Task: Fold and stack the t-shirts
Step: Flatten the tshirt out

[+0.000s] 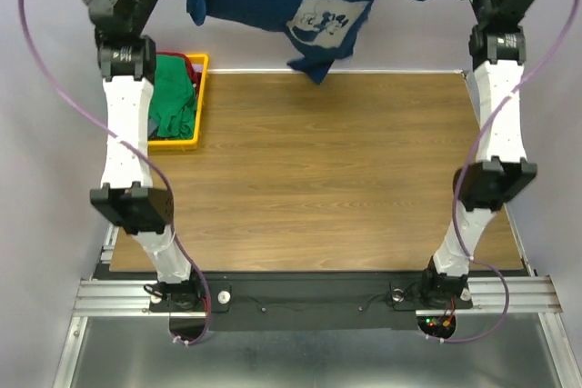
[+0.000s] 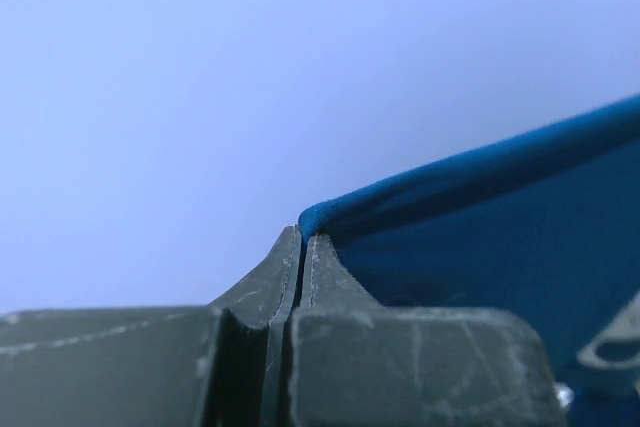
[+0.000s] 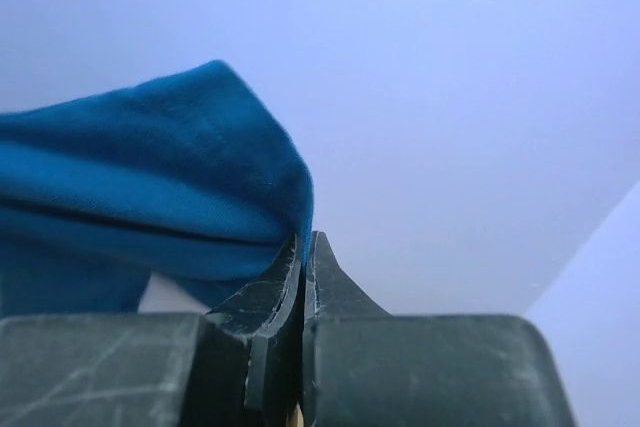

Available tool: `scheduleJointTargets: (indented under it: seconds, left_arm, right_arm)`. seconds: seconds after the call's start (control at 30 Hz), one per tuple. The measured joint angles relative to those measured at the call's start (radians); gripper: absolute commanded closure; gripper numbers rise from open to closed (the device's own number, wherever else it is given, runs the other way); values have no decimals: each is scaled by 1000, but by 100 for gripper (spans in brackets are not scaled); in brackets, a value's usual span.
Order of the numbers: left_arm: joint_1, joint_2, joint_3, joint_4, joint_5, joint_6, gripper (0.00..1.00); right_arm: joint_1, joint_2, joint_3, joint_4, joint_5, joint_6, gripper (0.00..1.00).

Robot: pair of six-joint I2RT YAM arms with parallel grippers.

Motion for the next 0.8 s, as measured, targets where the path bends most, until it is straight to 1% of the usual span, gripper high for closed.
scheduleJointTargets:
  seconds: [0.03, 0.07, 0.13, 0.17, 0.23, 0.3, 0.33, 0.37, 0.4, 0.43, 0.5, 0.57, 0.6, 0.63, 0.67, 0.7, 0.73, 0.77, 0.8]
  left_arm:
    - [7, -42, -51, 15, 20, 11, 100]
    - [14, -107, -154, 42, 41, 32, 100]
    - [25, -211, -339, 48, 79, 87, 100]
    - [27, -249, -415, 61, 97, 120, 100]
    - [30, -359, -670, 13, 137, 216, 100]
    - [29, -400, -842, -18, 157, 310, 100]
    - [28, -410, -908, -42, 166, 357, 100]
    - [23, -419, -1017, -97, 177, 418, 100]
    - [20, -420, -1089, -142, 184, 464, 100]
    - [14, -419, -1160, -217, 191, 529, 100]
    - [1, -424, -1286, -362, 207, 650, 100]
    - [-10, -443, -1363, -474, 219, 747, 100]
    - [-25, -464, -1394, -529, 222, 802, 99]
    - [-36, -487, -1419, -583, 222, 861, 81]
    - [-48, -509, -1435, -618, 221, 892, 70]
    - [-58, -535, -1450, -661, 219, 941, 65]
    - [-74, -573, -1465, -713, 215, 1002, 51]
    - [-88, -601, -1470, -770, 211, 1053, 45]
    - [-96, -628, -1472, -828, 203, 1100, 25]
  right_arm:
    - [0, -62, -73, 35, -17, -8, 99]
    - [-1, -140, -166, 48, -40, -22, 99]
    - [-4, -246, -307, 85, -91, -59, 99]
    - [-7, -327, -430, 109, -125, -88, 99]
    - [-10, -462, -651, 113, -185, -166, 99]
    - [-13, -585, -882, 115, -230, -259, 99]
    - [-14, -628, -969, 93, -242, -309, 99]
    - [-14, -663, -1053, 81, -249, -349, 99]
    - [-14, -704, -1154, 49, -260, -412, 99]
    - [-15, -747, -1256, -4, -270, -476, 99]
    - [-14, -811, -1396, -107, -286, -581, 99]
    - [-16, -887, -1502, -255, -297, -679, 99]
    - [-18, -919, -1529, -319, -304, -722, 76]
    - [-18, -959, -1552, -395, -309, -784, 49]
    - [-18, -988, -1562, -442, -315, -830, 23]
    - [-18, -1017, -1567, -512, -318, -869, 0]
    - [-19, -1046, -1568, -578, -316, -919, 0]
    - [-20, -1067, -1566, -638, -317, -967, 0]
    - [-20, -1078, -1561, -690, -316, -993, 0]
